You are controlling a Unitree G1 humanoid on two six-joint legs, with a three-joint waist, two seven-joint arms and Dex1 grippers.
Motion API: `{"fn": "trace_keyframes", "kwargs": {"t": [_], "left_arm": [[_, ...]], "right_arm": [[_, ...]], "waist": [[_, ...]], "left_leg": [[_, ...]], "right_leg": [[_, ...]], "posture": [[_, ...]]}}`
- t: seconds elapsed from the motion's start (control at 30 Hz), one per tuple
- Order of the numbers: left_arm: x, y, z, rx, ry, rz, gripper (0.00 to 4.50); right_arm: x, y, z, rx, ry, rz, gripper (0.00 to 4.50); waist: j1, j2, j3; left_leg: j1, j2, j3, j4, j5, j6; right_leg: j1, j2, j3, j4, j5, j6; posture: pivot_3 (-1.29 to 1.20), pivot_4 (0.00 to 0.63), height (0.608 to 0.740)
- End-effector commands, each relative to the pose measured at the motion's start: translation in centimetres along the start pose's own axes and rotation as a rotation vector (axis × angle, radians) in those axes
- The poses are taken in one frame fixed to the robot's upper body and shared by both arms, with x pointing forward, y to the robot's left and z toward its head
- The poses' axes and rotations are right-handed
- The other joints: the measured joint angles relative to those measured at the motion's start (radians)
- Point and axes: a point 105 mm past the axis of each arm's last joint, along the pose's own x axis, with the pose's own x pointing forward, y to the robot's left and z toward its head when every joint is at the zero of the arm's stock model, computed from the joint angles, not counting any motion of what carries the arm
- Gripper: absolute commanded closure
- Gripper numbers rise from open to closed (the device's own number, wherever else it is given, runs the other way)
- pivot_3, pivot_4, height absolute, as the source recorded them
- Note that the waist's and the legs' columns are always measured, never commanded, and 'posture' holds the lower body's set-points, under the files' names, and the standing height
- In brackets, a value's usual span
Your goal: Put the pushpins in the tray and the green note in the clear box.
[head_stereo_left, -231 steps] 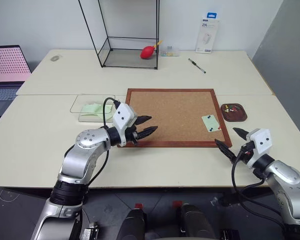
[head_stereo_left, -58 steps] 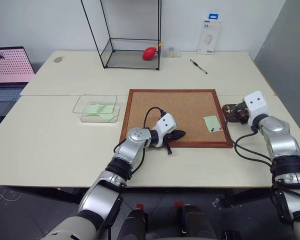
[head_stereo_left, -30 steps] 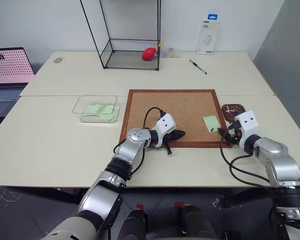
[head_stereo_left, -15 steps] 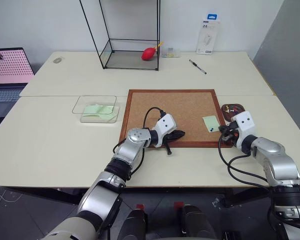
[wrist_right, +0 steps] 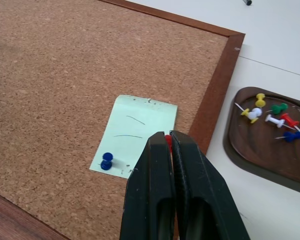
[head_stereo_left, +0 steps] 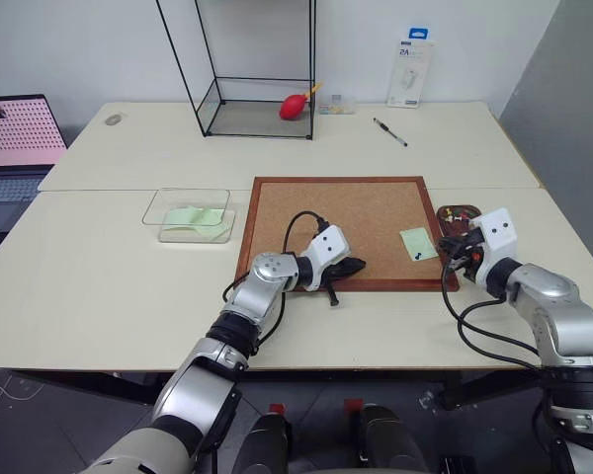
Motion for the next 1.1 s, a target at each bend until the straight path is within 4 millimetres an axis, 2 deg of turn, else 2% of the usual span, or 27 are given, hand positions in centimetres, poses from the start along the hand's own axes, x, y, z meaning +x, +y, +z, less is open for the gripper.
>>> {"fn": "trace_keyframes", "kwargs": {"t": [0.03, 0.37, 0.67, 0.7, 0.93, 1.1], "left_arm": [[0.0, -1.3, -3.1, -0.052, 0.104, -0.033, 4.50], [0.1, -1.2, -3.0, -0.055, 0.098, -0.026, 4.50], [0.1, -1.2, -3.0, -0.058, 0.095, -0.021, 4.50], [0.1, -1.2, -3.0, -0.059, 0.095, -0.021, 4.50], [0.1, -1.3, -3.0, -0.062, 0.096, -0.018, 4.50], [0.1, -1.3, -3.0, -0.064, 0.096, -0.018, 4.50]], "right_arm": [[-0.6, -1.0, 2.2, -0.028, -0.068, -0.036, 4.46], [1.0, -5.7, 1.6, -0.178, -0.008, -0.262, 4.46], [2.9, -7.9, 0.7, -0.207, 0.010, -0.347, 4.46], [3.0, -8.2, 0.7, -0.200, 0.006, -0.355, 4.03], [3.3, -8.5, 0.6, -0.173, 0.001, -0.349, 2.66], [2.7, -8.6, 1.6, -0.159, -0.047, -0.352, 1.57]], "waist": [[0.000, 0.000, 0.000], [0.000, 0.000, 0.000], [-0.001, 0.001, 0.000], [-0.001, 0.001, -0.001], [-0.002, 0.001, -0.001], [-0.001, 0.001, -0.001]], "left_leg": [[0.000, 0.000, 0.000, 0.000, 0.000, 0.000], [0.000, 0.000, 0.001, 0.000, 0.000, 0.000], [0.000, 0.000, 0.001, 0.000, 0.000, 0.000], [0.000, 0.000, 0.001, 0.000, 0.000, 0.000], [0.000, 0.000, 0.001, 0.000, 0.000, 0.000], [0.000, 0.000, 0.001, 0.000, 0.000, 0.000]], "right_leg": [[0.000, 0.000, 0.000, 0.000, 0.000, 0.000], [0.000, 0.000, 0.000, 0.000, 0.000, 0.000], [0.000, 0.000, 0.000, 0.000, 0.000, 0.000], [0.000, 0.000, 0.001, 0.000, 0.000, 0.000], [0.000, 0.000, 0.001, 0.000, 0.000, 0.000], [0.000, 0.000, 0.001, 0.000, 0.000, 0.000]], "posture": [[0.00, 0.150, 0.740], [0.00, 0.150, 0.740], [0.00, 0.150, 0.740], [0.00, 0.150, 0.740], [0.00, 0.150, 0.740], [0.00, 0.150, 0.740]]}}
